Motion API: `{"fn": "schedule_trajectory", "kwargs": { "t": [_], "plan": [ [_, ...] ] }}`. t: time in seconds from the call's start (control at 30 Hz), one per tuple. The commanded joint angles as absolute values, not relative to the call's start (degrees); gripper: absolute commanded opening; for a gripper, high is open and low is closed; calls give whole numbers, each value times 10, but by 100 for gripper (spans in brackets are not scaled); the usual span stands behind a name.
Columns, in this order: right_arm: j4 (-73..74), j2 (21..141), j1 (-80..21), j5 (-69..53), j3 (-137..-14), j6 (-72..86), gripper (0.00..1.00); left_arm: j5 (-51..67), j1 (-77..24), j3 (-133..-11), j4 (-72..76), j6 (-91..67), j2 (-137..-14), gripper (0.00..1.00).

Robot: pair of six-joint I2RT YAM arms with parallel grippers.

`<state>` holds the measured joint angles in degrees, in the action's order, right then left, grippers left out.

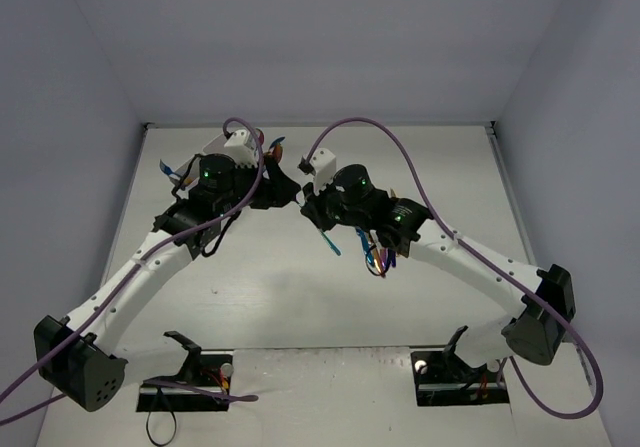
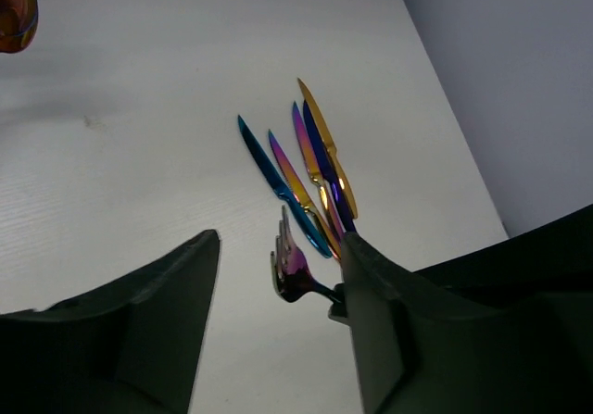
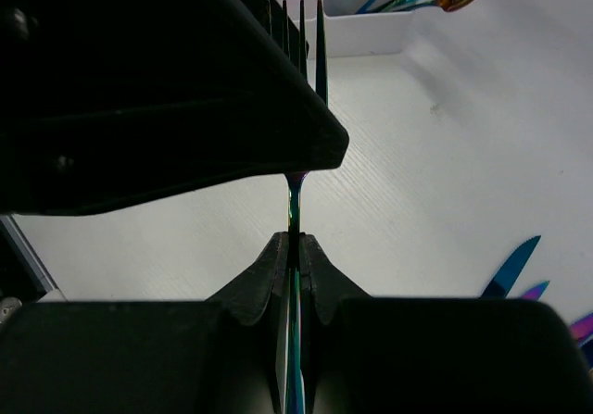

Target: Sort the eating utensils into containers

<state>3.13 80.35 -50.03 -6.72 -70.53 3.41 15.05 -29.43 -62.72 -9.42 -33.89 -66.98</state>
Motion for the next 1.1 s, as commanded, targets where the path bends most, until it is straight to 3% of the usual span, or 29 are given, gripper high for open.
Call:
{"fn": "schedule_trajectory", "kwargs": {
  "t": [0.0,0.13,0.23,0.27,0.33,0.37,0.43,0.6,0.7,0.83,1.07],
  "plan": [
    [-26,772,-506,-83,-731,46,0,124,-312,-658,-52,-330,-667,36],
    [-34,766,-507,-88,-726,50,0,112,-321,-655,-41,-323,-667,13],
    [-38,764,-507,-91,-722,53,2,109,-323,-651,-25,-315,-663,0],
    [-38,764,-507,-91,-721,53,6,106,-323,-649,-23,-313,-660,0],
    [-39,762,-507,-89,-717,55,23,86,-323,-646,-20,-302,-650,0],
    [-39,762,-506,-89,-717,55,24,86,-322,-646,-20,-301,-649,0],
    [-38,759,-506,-76,-712,56,50,40,-322,-648,-35,-283,-635,0],
    [-34,732,-499,-26,-687,63,77,-87,-289,-685,-98,-225,-626,0],
    [-23,708,-488,15,-665,72,96,-120,-211,-709,-110,-218,-630,0],
    [9,675,-463,60,-645,79,100,-142,-103,-746,-103,-211,-654,0],
    [43,618,-412,61,-598,95,100,-164,-12,-823,-58,-187,-748,0]
  ]
}}
